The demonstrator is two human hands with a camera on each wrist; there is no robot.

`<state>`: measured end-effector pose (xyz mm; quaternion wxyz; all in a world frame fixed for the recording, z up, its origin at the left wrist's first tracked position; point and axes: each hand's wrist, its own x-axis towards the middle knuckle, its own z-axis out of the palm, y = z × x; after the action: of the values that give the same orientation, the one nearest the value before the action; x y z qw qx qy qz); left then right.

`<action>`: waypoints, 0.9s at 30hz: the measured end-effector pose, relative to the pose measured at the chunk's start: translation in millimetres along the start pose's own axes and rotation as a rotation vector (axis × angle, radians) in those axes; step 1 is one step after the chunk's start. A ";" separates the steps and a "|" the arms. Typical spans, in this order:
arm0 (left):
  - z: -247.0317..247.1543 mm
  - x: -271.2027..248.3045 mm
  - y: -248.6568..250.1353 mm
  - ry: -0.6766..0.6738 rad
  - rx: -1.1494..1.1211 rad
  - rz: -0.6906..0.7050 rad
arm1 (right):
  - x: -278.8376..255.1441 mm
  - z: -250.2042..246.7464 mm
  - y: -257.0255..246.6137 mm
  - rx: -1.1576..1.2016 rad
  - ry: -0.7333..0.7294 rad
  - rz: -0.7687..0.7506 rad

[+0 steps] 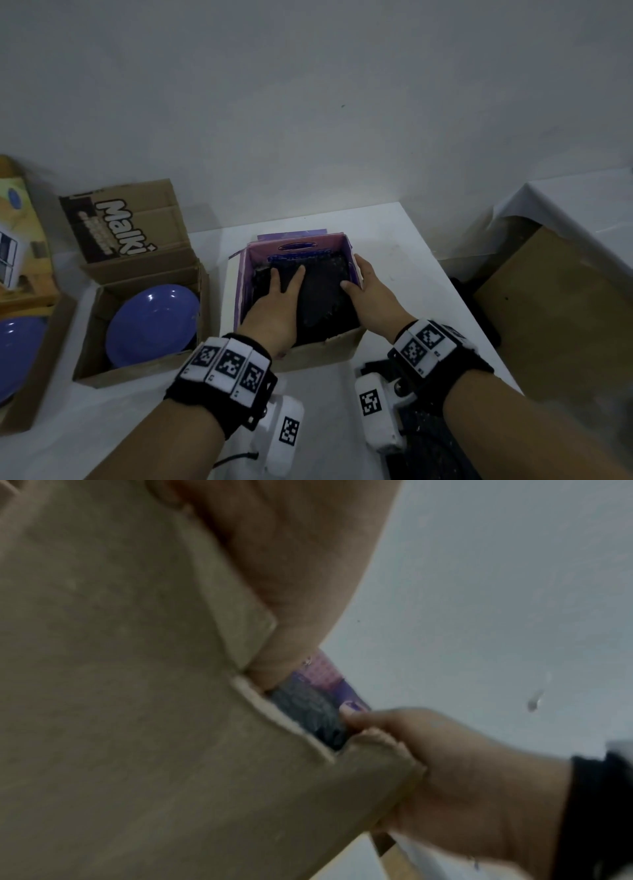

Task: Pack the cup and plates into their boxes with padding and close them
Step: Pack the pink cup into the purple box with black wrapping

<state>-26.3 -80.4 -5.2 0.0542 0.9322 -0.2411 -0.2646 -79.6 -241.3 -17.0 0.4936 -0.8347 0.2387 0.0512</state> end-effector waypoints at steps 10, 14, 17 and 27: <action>5.2 22.0 42.4 -0.073 -0.019 0.017 | -1.0 -1.7 2.8 0.009 0.003 -0.011; 7.8 24.8 42.3 -0.053 -0.025 0.007 | -0.8 -1.4 3.8 -0.002 0.009 -0.010; 1.2 20.8 36.6 -0.079 -0.114 0.033 | -6.8 -7.5 7.4 0.009 0.069 -0.024; -0.8 11.4 -29.3 0.840 -0.327 0.146 | -73.0 -35.6 66.3 -0.428 0.167 0.101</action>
<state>-5.1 -60.2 -16.5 0.3123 0.9185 -0.2183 0.1062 -179.0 -272.5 -28.5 0.2809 -0.9087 0.3038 0.0562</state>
